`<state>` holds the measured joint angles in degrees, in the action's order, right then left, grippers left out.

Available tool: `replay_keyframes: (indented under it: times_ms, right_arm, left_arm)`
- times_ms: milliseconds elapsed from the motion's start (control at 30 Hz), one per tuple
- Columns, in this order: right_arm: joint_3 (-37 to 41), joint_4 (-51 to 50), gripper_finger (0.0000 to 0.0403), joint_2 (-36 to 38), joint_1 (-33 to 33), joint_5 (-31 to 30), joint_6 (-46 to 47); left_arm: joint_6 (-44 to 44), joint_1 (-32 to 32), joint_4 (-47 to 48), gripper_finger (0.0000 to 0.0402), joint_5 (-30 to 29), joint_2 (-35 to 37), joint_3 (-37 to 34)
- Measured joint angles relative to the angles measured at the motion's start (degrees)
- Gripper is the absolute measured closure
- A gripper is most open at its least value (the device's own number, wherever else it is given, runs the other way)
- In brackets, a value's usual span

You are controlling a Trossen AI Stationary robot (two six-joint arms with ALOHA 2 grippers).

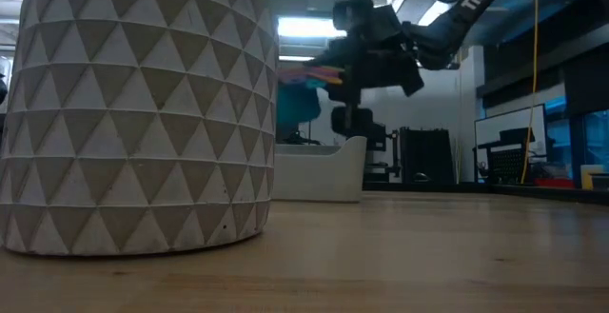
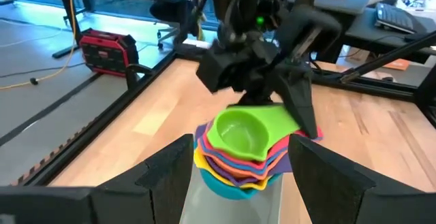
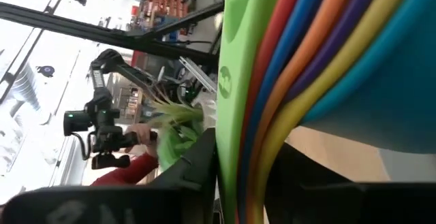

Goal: Nest measuring cups in basket
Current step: Put the stacked measuring cups into the gray bin

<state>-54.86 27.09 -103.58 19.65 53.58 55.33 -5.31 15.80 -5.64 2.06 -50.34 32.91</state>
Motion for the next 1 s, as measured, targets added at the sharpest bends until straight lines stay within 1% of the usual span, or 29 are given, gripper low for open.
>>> replay_keyframes:
  times_ms: [167, 267, 400, 500, 733, 833, 1000]
  right_arm:
    - [-6.3, -1.3, 0.0318, -1.2, -0.8, 3.6, -0.1]
    - [-10.5, -5.3, 0.0318, -2.6, -1.1, 5.1, -2.0]
    - [-15.6, -12.4, 0.0318, -5.5, -1.1, 7.2, -6.9]
    - [-18.1, -16.7, 0.0318, -7.9, -1.1, 10.4, -9.3]
    - [-19.3, -18.8, 0.0318, -8.7, 0.3, 16.5, -11.7]
    - [-19.3, -19.7, 0.0318, -8.7, 0.7, 17.0, -12.2]
    - [-19.3, -24.1, 0.0318, -8.5, 1.5, 18.0, -14.0]
  left_arm:
    - [0.0, 0.0, 0.3, 0.0168, 0.0, -0.3, 0.0]
    - [0.0, 0.0, 0.6, 0.0168, 0.0, -0.3, 0.0]
    - [0.0, 0.0, 0.7, 0.0168, 0.0, -0.3, 0.0]
    - [-0.1, 0.0, 1.0, 0.0168, 0.0, -0.3, 0.0]
    - [-0.1, 0.0, 1.6, 0.0168, 0.2, -0.3, 0.0]
    - [-0.2, 0.0, 2.4, 0.0168, 0.2, -0.3, 0.0]
    - [-0.3, 0.0, 3.2, 0.0168, 0.2, -0.3, 0.0]
